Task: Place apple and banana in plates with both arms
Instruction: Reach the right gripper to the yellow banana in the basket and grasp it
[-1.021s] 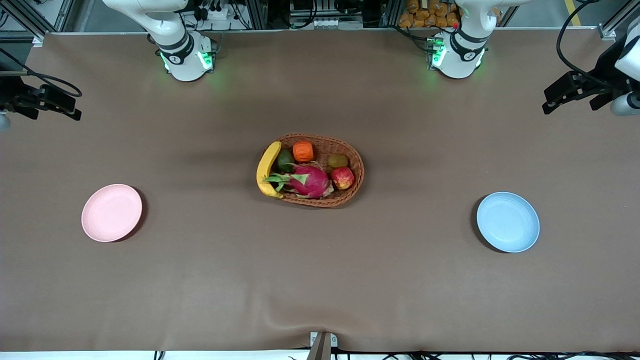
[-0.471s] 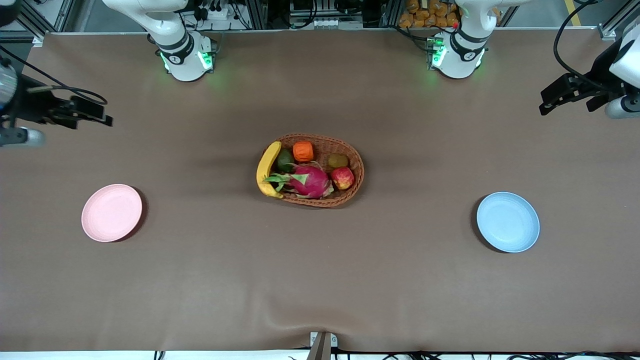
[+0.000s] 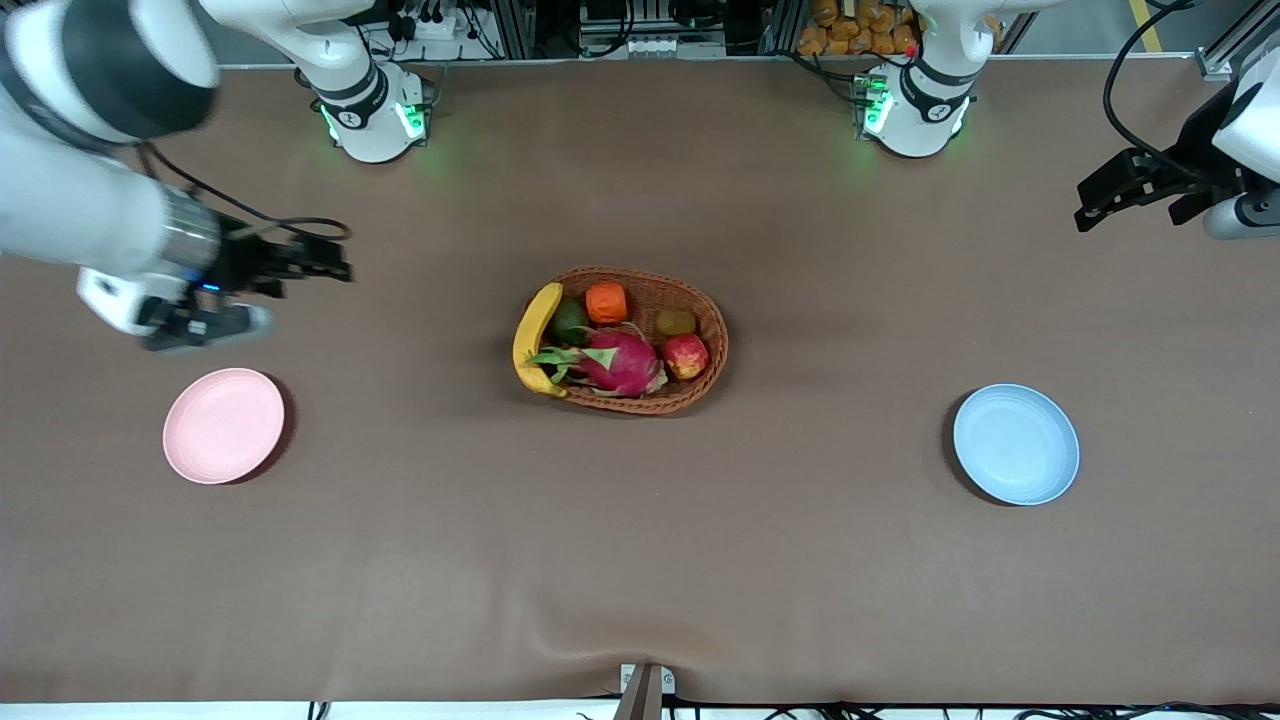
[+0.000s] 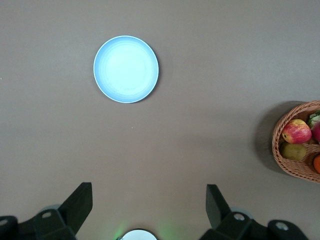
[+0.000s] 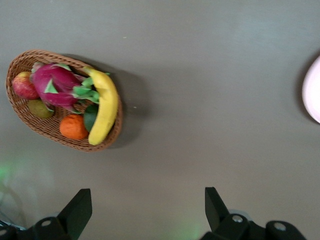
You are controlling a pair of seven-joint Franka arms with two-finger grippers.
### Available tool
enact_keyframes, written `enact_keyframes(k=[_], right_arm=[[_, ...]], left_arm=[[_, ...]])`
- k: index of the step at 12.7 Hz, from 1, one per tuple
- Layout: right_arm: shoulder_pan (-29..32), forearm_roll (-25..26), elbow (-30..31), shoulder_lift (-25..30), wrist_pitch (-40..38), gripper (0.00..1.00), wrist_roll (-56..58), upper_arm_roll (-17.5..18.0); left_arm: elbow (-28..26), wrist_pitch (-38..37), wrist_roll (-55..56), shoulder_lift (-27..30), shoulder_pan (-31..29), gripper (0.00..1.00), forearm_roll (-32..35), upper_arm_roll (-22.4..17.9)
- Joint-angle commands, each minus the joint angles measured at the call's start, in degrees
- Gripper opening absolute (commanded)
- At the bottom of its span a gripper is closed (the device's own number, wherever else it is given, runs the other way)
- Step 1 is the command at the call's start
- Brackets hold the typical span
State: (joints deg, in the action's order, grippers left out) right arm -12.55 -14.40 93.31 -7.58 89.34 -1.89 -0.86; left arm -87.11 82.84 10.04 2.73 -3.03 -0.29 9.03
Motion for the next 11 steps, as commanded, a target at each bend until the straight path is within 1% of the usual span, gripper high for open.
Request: enact_keyframes(k=[1,4,5,7,8,11], right_arm=[[-3.0,-4.13,-0.32,-3.4,4.24,1.0,-3.29,-0.37],[-9.4,-4.58,-0.4,-7.79,12.59,1.0,-9.6,-0.37],[-11.6,-4.49,-0.4,-9.11,14.79,1.0,-11.8,-0.37],[-14.07,-3.88,-0.14,-11.83,17.79,1.0,-12.88,-0.46],[-14.17,-3.7,0.82,-12.81,18.32,1.0,-12.88,-0.46],[-13.47,-3.7,9.24,-12.2,21.04,1.0,-12.88,-0.55]], left_arm=[[0.89,-0.66,-0.19,-0.27,-0.04,1.0,0.73,0.38],[0.89,-0.66,0.06,-0.36,0.13,1.0,0.82,0.46],[0.63,-0.66,0.41,-0.36,0.22,1.0,0.82,0.55],[0.89,-0.58,0.5,-1.15,0.22,1.0,0.73,0.55],[1.06,-0.58,0.59,-1.15,0.22,1.0,0.82,0.55],[0.98,-0.4,2.44,-1.76,0.13,1.0,0.73,1.17]])
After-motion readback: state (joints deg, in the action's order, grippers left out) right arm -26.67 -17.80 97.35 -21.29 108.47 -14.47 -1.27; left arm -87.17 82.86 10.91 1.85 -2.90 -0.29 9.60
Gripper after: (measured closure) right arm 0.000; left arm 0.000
